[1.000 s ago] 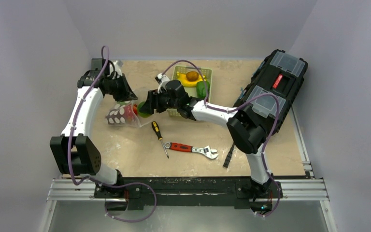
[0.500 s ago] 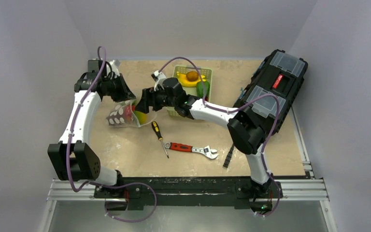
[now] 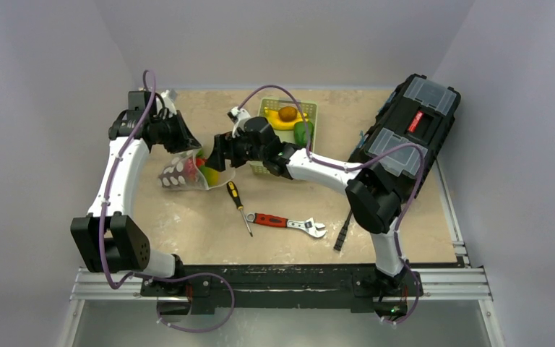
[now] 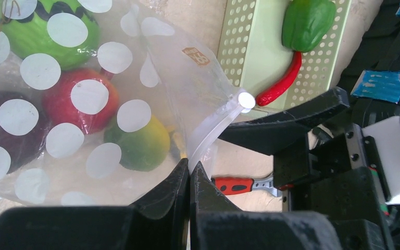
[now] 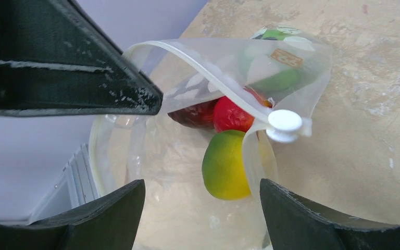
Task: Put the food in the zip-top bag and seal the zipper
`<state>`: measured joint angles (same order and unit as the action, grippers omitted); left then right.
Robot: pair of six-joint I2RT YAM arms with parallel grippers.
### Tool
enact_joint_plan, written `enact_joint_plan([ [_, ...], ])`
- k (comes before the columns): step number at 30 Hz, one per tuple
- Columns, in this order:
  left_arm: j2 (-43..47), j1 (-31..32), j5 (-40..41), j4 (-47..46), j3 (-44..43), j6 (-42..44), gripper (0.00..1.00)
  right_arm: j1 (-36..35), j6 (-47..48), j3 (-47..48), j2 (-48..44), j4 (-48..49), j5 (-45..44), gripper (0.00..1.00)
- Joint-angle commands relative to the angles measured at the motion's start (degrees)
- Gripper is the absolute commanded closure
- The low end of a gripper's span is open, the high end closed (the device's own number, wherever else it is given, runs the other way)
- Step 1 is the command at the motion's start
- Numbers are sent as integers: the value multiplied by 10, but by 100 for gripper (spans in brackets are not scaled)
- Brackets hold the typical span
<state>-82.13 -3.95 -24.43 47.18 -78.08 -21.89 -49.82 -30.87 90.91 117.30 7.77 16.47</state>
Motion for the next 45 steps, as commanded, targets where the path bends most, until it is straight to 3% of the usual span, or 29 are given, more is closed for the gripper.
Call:
enact_joint_plan([
  [1, 15, -9, 7, -14, -3, 3, 100, -2, 42, -16, -71, -7, -35, 19],
  [12, 5, -15, 11, -4, -8, -3, 100, 17, 112, -73, -160, -57, -161, 18],
  [17, 5, -15, 10, -4, -7, -3, 100, 45, 107, -71, -162, -112, -269, 17],
  [28, 1, -16, 5, -4, -7, -4, 100, 120, 96, 31, -53, -256, -434, 18],
  [45, -1, -16, -2, -4, -7, -3, 100, 120, 225, 155, 110, -239, -642, 14],
])
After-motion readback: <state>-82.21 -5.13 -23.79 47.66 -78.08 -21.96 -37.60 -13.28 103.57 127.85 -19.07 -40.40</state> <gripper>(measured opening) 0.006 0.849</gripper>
